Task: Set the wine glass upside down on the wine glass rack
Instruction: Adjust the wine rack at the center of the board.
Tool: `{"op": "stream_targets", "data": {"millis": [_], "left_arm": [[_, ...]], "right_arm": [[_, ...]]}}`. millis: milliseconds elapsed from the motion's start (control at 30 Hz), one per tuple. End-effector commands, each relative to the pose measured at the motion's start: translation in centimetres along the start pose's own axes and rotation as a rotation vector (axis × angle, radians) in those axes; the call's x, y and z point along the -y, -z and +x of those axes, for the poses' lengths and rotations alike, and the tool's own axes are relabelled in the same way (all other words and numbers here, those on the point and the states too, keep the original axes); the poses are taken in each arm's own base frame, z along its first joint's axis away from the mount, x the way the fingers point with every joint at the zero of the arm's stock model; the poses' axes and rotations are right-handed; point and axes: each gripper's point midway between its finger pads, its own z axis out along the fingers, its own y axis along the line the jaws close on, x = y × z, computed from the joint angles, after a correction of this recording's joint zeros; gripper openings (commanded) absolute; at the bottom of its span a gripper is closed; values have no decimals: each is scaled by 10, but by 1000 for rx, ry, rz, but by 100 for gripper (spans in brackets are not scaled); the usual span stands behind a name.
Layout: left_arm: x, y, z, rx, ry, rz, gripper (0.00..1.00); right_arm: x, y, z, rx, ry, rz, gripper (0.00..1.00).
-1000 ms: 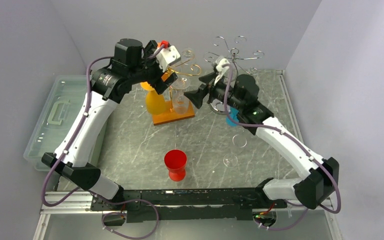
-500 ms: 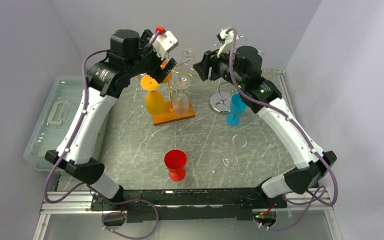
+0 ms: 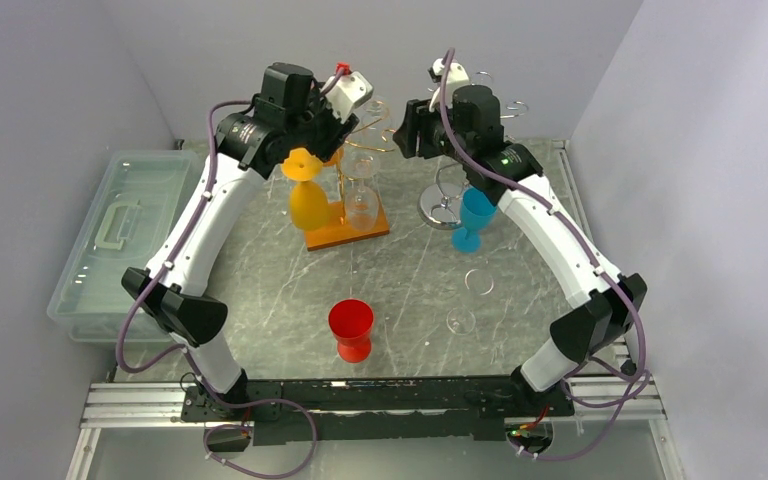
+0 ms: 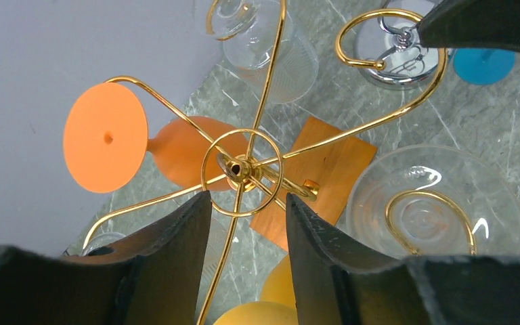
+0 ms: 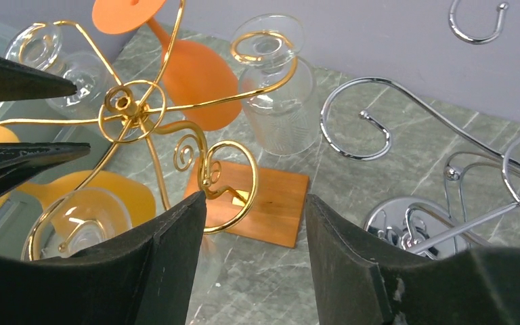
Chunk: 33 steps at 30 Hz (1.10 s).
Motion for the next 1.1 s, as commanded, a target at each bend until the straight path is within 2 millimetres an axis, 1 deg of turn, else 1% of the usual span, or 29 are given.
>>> {"op": "stream_targets", "data": {"millis": [0, 200, 333, 533, 700, 800, 1067], "left_arm": [[-16, 10, -20, 73, 19, -61, 49], [-17, 2, -12, 50, 20, -54, 41], [-16, -1, -7, 47, 27, -42, 40], [-12, -7, -8, 44, 40, -14, 40], [-11, -18, -7, 43, 42, -6, 39], [-13, -25, -4, 34, 39, -9, 37], [-24, -27, 5, 7, 26, -41, 30]], "right_arm": [[-2, 4, -28, 63, -49, -19, 57], [0, -7, -14, 29, -93, -36, 51], [-1, -12, -5, 15, -111, -51, 47], [-6, -18, 4, -5, -141, -84, 40], [-12, -19, 10, -15, -173, -114, 33], [-14, -18, 13, -21, -194, -124, 30], [-21, -16, 24, -59, -250, -154, 24]]}}
